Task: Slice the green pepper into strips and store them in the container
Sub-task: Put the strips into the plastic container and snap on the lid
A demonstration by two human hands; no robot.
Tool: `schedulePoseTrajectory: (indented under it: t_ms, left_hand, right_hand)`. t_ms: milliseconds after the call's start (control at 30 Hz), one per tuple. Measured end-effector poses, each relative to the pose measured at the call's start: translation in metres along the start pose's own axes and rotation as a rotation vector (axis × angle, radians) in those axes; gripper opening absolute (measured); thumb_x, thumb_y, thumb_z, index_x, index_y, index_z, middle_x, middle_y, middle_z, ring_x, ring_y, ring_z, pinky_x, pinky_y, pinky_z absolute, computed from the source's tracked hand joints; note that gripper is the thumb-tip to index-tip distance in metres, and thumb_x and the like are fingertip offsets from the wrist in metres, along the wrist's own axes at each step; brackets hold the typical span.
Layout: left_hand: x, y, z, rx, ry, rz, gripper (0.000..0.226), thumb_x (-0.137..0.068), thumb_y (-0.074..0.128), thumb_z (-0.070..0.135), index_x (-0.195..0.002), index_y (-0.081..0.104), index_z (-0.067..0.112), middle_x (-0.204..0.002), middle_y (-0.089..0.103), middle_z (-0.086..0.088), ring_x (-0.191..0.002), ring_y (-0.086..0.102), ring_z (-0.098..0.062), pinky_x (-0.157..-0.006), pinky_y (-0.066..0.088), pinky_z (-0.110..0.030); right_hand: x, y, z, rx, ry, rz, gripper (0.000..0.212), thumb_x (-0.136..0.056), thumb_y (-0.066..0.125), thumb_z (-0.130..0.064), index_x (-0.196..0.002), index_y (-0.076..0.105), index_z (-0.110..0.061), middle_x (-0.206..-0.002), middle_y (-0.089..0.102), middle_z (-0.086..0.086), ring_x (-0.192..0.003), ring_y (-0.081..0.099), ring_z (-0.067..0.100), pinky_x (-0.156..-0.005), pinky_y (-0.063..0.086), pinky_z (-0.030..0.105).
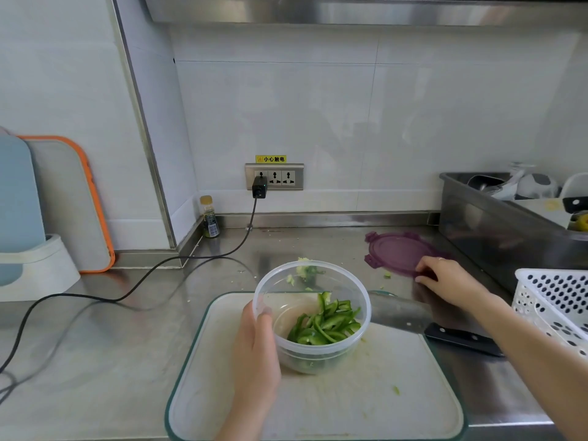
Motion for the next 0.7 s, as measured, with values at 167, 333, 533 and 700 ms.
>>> schedulePoseTrajectory:
  t_ms: [167,333,533,700]
  left_hand:
    - [0.002,-0.001,0.001,-0.019,0.022,-0.014,0.025,-0.099,0.039,0.022,-0.087,0.051,0.04,-0.089,0.054,0.024,-0.081,0.046,0.019,-0.07,0.031,-0.008]
    - [-0.001,0.0,-0.002,-0.015,0.021,-0.009,0.025,-0.098,0.04,0.022,-0.087,0.052,0.04,-0.088,0.054,0.024,-0.08,0.046,0.021,-0.07,0.031,-0.009]
    - [-0.002,-0.001,-0.004,0.001,0.027,0.001,0.024,-0.098,0.042,0.022,-0.082,0.053,0.036,-0.083,0.055,0.019,-0.077,0.048,0.012,-0.068,0.032,-0.012]
    - [0.0,-0.003,-0.001,0.004,0.067,0.021,0.026,-0.097,0.042,0.016,-0.084,0.058,0.033,-0.084,0.058,0.017,-0.073,0.05,0.021,-0.065,0.034,-0.007]
  right_hand:
    - [0.005,-0.001,-0.009,0.077,0.064,0.031,0.01,-0.095,0.049,-0.021,-0.087,0.053,-0.017,-0.088,0.06,0.003,-0.073,0.056,0.018,-0.069,0.051,0.039]
    - [0.004,-0.021,-0.046,-0.092,0.022,0.358,0.013,-0.099,0.038,-0.021,-0.097,0.044,-0.01,-0.085,0.055,0.009,-0.072,0.052,0.029,-0.061,0.046,0.039]
    - [0.009,-0.065,-0.099,-0.55,0.146,0.595,0.012,-0.101,0.034,-0.025,-0.096,0.037,-0.014,-0.089,0.061,0.015,-0.074,0.063,0.038,-0.064,0.054,0.049]
    - [0.035,-0.082,-0.137,-0.965,0.229,0.613,0.013,-0.101,0.037,-0.019,-0.099,0.043,-0.007,-0.076,0.051,-0.004,-0.051,0.055,0.006,-0.042,0.044,0.01]
Point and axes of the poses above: each hand's wrist, its own x-axis away from the middle knuckle, its own y-axis out of the palm, z = x × y, the point moved 1 cm from there along -x, towards the middle knuckle
